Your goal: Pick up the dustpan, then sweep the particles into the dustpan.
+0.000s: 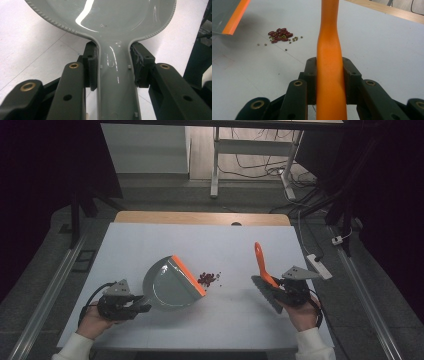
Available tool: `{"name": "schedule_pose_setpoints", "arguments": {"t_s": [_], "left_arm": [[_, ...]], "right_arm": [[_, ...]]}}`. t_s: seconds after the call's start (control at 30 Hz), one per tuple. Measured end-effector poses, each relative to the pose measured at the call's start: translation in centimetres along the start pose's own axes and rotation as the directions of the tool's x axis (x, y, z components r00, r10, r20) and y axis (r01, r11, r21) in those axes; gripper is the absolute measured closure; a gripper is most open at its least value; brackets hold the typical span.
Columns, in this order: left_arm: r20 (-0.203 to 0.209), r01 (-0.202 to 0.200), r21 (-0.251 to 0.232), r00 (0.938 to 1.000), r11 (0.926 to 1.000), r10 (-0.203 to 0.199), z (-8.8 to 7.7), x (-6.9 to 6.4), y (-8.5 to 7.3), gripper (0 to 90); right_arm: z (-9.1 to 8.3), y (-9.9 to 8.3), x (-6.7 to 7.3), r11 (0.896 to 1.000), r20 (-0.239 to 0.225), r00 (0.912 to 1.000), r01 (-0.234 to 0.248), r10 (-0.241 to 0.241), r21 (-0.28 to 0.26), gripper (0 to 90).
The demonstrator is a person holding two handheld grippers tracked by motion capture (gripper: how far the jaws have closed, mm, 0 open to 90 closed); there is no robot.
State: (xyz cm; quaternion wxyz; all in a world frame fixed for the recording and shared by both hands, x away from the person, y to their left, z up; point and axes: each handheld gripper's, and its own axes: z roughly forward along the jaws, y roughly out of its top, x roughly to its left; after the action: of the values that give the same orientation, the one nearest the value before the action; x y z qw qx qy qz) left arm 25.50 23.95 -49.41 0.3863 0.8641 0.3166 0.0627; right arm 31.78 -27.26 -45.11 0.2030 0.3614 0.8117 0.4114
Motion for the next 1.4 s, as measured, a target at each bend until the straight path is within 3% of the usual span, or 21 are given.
{"name": "schedule_pose_setpoints", "arguments": {"t_s": [0.53, 0.83, 1.13, 1.4], "left_arm": [[-0.008, 0.013, 0.054, 0.9999, 0.9985, -0.013, -0.6, 0.7, -0.6, 62.0], [-0.001, -0.003, 0.099, 1.0, 0.995, 0.003, 0.0, 0.7, -0.7, 62.0], [0.023, -0.042, 0.131, 0.999, 0.9904, 0.04, 0.7, 0.2, -0.6, 61.9], [0.032, -0.054, 0.154, 0.9983, 0.9866, 0.049, 1.4, 0.1, -0.6, 61.8]], "right_arm": [[1.1, 1.2, 0.4, 1.0, -0.019, 0.9998, 0.008, -0.009, -0.012, 69.9], [4.1, 2.9, 0.8, 1.0, -0.045, 0.9989, 0.011, -0.011, -0.007, 69.9], [6.4, 3.8, 1.9, 0.999, -0.065, 0.9967, 0.049, -0.048, 0.02, 69.9], [8.0, 4.4, 2.3, 0.997, -0.072, 0.9952, 0.069, -0.066, 0.034, 69.9]]}}
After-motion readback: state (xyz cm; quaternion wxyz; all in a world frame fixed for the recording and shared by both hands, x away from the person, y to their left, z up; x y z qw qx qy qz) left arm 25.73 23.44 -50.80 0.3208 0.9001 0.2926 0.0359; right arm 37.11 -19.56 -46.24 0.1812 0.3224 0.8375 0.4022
